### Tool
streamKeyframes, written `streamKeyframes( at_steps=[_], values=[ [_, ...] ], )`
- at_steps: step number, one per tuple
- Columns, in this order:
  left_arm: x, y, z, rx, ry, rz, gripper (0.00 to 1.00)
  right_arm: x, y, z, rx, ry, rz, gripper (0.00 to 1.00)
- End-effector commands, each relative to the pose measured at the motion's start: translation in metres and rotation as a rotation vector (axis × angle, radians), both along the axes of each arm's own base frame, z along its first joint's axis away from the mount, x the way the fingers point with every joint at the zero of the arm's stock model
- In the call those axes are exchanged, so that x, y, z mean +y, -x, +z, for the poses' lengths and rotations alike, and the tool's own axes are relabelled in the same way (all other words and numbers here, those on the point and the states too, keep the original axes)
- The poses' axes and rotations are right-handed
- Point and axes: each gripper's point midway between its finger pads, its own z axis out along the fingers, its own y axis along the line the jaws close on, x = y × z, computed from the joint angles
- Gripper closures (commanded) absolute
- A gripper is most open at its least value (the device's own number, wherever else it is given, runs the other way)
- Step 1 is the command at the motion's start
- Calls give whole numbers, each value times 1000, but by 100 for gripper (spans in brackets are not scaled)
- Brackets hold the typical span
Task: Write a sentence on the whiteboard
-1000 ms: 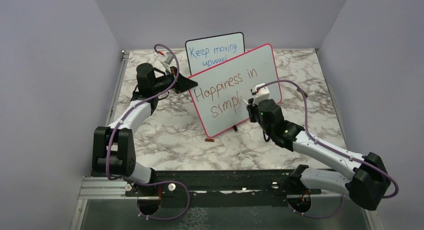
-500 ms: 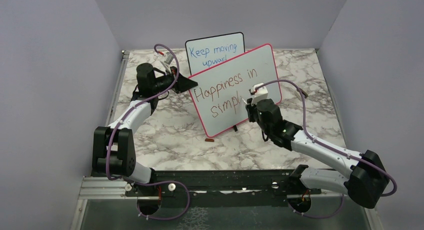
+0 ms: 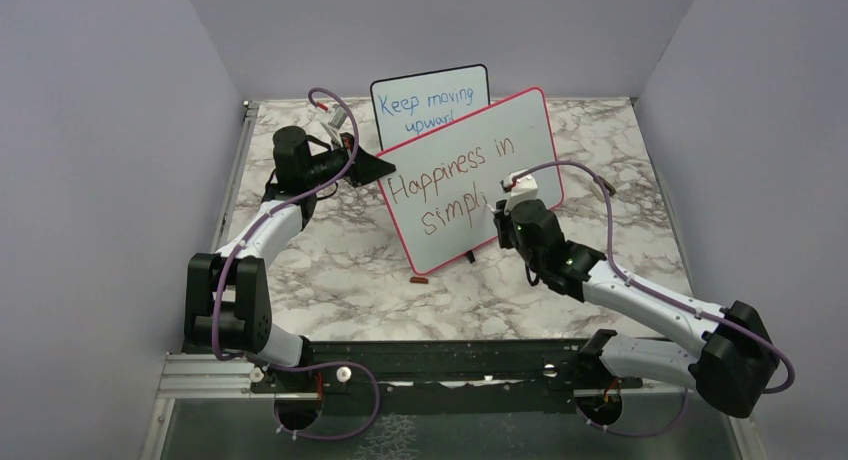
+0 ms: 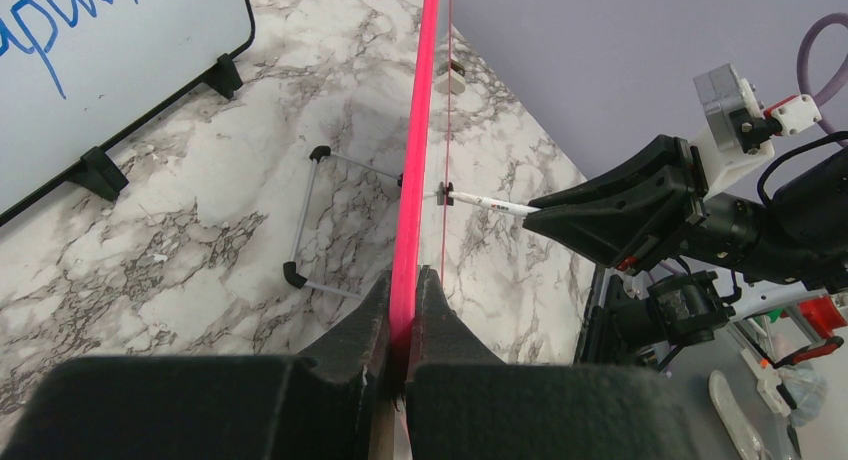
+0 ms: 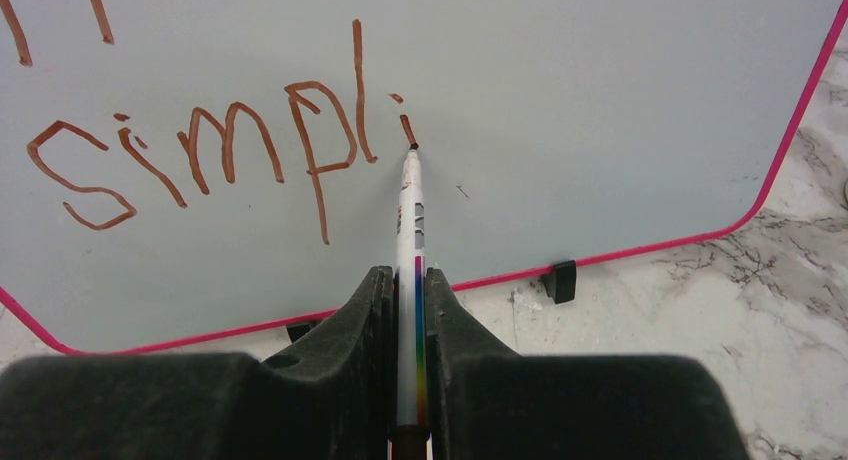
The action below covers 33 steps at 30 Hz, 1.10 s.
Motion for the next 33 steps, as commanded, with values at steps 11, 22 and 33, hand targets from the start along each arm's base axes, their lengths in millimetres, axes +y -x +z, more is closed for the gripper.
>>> streamKeyframes(
  at_steps=[11,22,33],
  values=[
    [2,-4,-40,76,-76,40,100,-8,8,-2,23,-6,-11,99],
    [2,-4,-40,76,-78,39,100,-22,-1,15,-58,-1,-70,99],
    [2,-4,-41,78,-80,41,100,-22,-13,26,-112,-79,-47,99]
  ],
)
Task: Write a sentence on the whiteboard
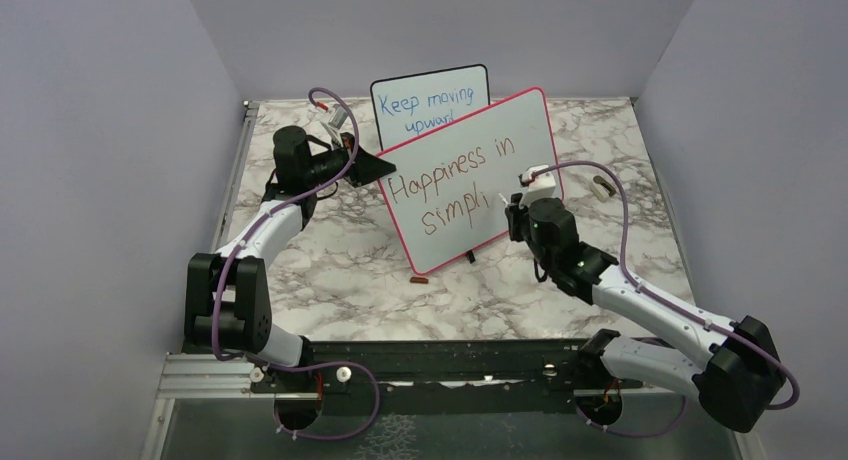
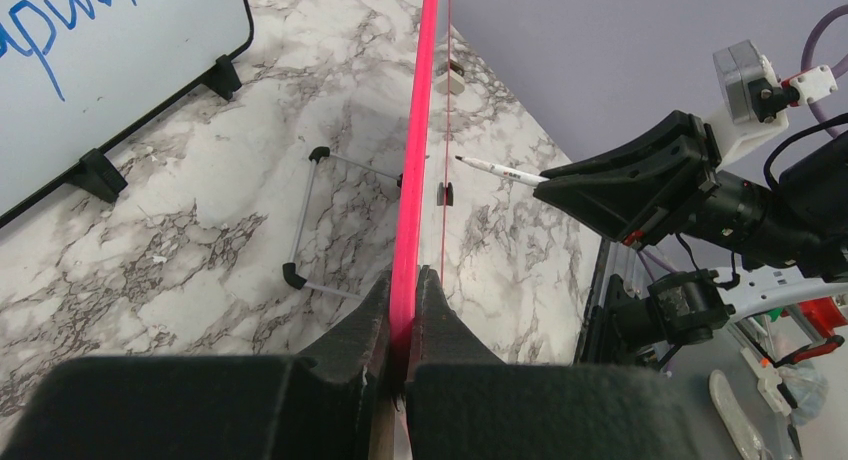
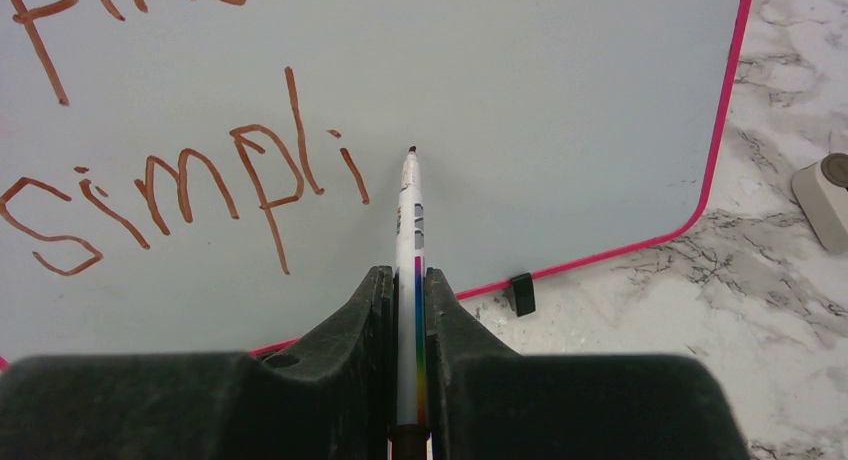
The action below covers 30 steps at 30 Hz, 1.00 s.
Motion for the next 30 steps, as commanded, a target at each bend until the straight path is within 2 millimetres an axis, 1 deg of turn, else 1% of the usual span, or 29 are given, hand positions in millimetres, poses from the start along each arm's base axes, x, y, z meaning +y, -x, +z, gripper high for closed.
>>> streamKeyframes(
  at_steps=[1,8,12,19,24,30],
  values=[
    [3,-5,-41,79,-80,44,100,4,-5,12,-55,-50,30,99],
    [3,-5,-42,83,-80,44,100,5,-11,12,-60,-53,31,99],
    [3,-5,-43,85,-81,43,100,9,-14,15,-71,-67,45,99],
    [2,-5,-42,84,-81,42,100,13,-19,7,-51,-59,46,99],
    [3,-5,-42,84,-82,42,100,14,-20,2,-38,-53,55,99],
    [3,-6,-43,86,-83,44,100,20,-16,2,-27,-51,96,99]
  ],
)
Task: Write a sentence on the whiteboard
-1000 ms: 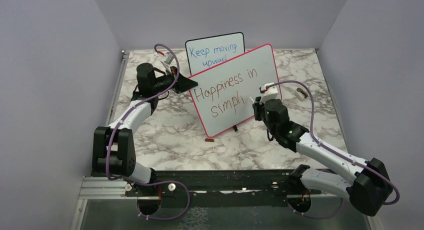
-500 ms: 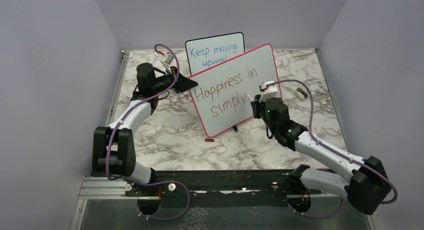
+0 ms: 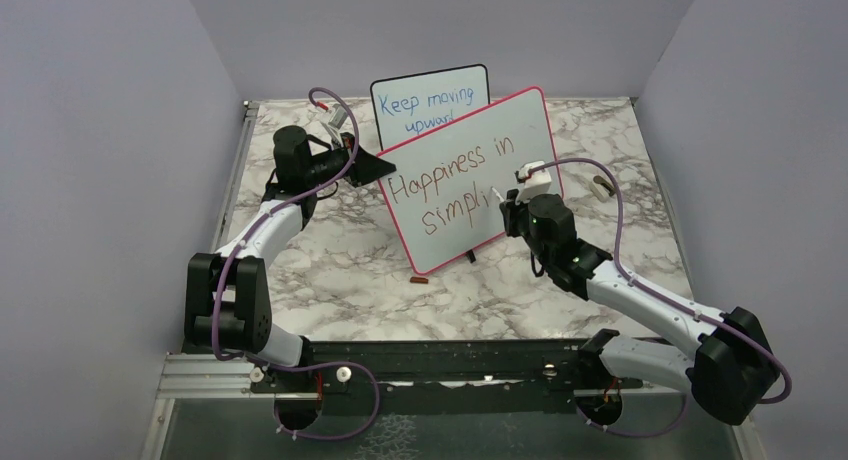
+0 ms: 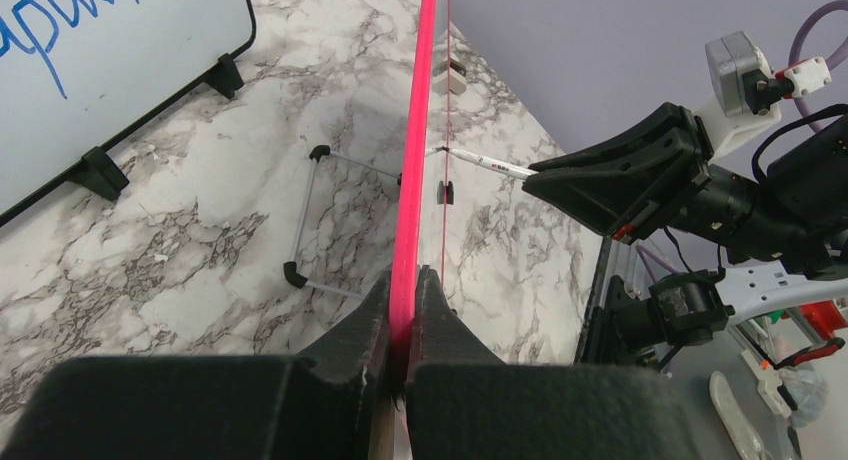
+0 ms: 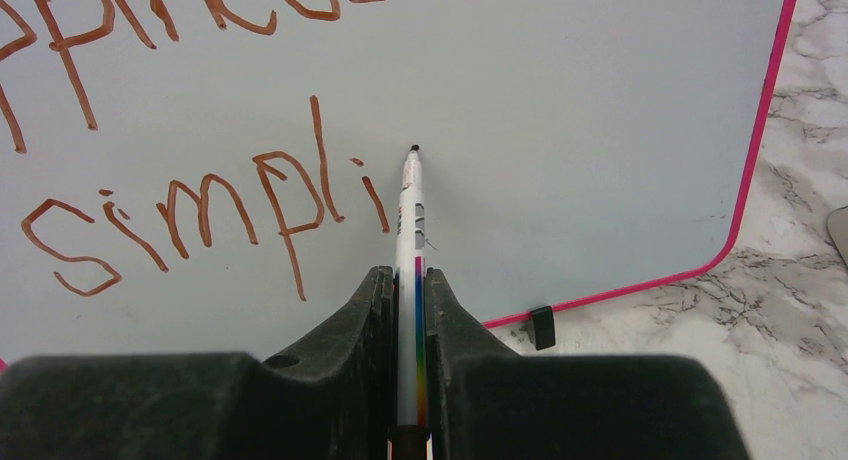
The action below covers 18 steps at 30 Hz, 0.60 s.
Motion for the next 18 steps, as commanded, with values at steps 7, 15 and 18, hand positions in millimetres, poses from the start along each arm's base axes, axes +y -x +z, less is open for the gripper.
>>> streamKeyframes(
  at_steps=[7,15,18],
  values=[
    [3,-5,-43,84,-83,41,100,13,4,-2,21,-7,85,99],
    [3,-6,-43,84,-85,42,100,16,10,-11,57,-5,118,99],
    [3,-5,-43,82,-86,42,100,16,13,-13,68,-3,123,99]
  ],
)
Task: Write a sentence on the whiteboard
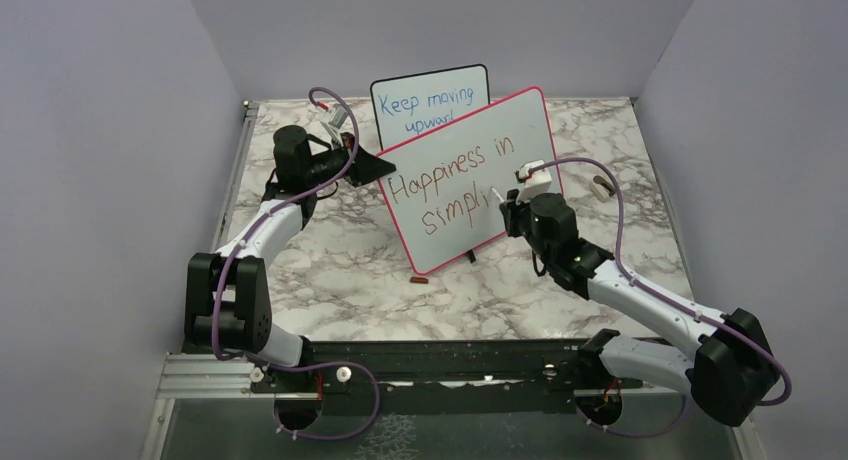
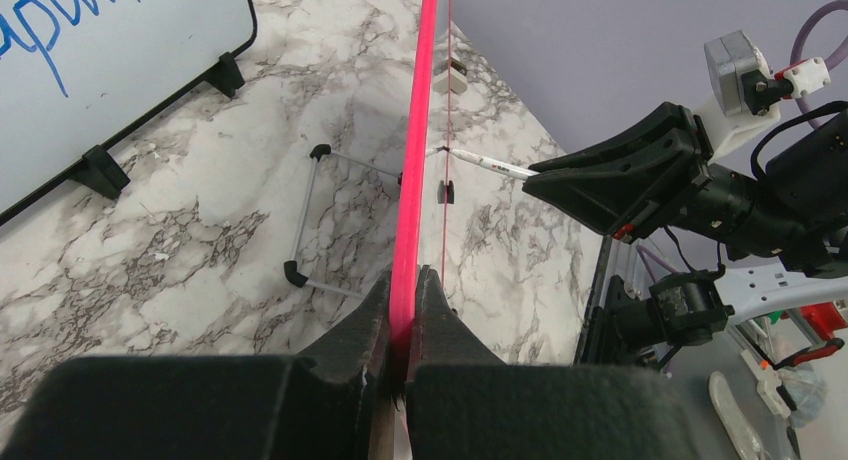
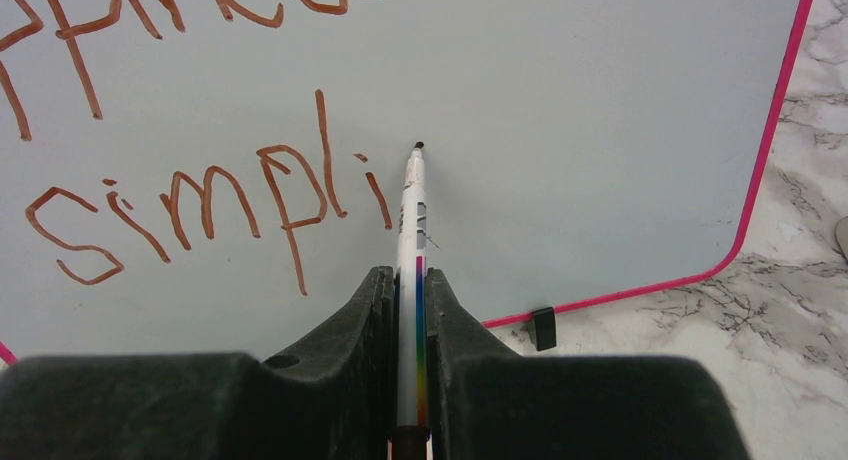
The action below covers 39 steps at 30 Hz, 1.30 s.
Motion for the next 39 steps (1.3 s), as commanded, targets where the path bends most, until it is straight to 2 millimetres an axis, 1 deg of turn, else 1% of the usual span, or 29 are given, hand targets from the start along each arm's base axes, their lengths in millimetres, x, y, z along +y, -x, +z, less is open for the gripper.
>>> streamKeyframes(
  at_steps=[1,7,19,26,31,39],
  values=[
    [2,-5,-43,80,-84,39,100,12,11,-12,59,-2,85,99],
    [3,-5,-43,80,-84,42,100,10,15,-15,74,0,88,99],
    [3,-5,-42,78,-84,41,100,-1,21,-27,116,29,46,99],
    [3,-5,-42,78,-84,40,100,-9,19,-26,112,40,3,99],
    [2,-4,-41,77,-83,38,100,-19,15,-25,99,59,-55,99],
    [2,-4,-41,75,-84,38,100,-23,8,-14,56,51,-90,99]
  ],
)
